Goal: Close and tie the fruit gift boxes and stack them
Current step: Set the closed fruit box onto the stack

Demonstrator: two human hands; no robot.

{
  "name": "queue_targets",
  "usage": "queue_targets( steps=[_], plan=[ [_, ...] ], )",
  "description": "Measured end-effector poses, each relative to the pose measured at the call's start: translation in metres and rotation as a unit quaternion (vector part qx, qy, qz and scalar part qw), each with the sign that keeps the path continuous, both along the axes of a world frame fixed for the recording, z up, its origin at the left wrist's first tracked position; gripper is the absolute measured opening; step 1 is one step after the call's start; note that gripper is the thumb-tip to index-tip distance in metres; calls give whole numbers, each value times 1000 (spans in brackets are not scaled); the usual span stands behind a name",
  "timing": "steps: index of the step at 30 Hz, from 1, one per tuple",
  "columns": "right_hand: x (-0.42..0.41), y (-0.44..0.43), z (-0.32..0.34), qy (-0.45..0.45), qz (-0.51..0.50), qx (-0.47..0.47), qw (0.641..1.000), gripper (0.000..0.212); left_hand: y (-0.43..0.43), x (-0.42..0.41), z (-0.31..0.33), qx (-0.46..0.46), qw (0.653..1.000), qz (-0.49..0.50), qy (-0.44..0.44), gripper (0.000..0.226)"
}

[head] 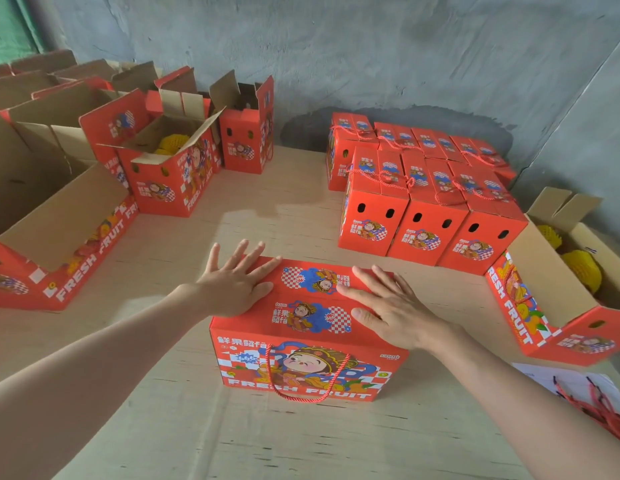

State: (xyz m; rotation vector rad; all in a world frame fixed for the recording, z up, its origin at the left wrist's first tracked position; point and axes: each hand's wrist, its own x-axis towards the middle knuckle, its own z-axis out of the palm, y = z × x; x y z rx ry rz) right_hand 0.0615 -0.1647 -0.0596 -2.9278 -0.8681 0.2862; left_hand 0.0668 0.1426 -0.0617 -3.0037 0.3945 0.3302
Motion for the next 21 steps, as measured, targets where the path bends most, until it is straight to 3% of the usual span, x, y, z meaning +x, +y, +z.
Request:
queue_targets(
  steps=[8,12,16,19,21],
  plan=[
    [17,1,6,19,-34,34,999,57,-104,-75,-18,-139,986,-2,-92,58],
    [25,6,8,31,-106,111,988,46,-119,-76,-19,-168,974,31,-150,56],
    [14,18,2,-13,-172,116,978,46,-95,-60,-12,-245,938,-60,-238,48],
    [-5,37,-3,-51,-245,95,963,48,-59,-30,-9,-220,943,-156,-193,50],
    [-21,50,-3,-58,-269,77,958,51,-38,-4,-10,-187,961,-148,-139,50]
  ],
)
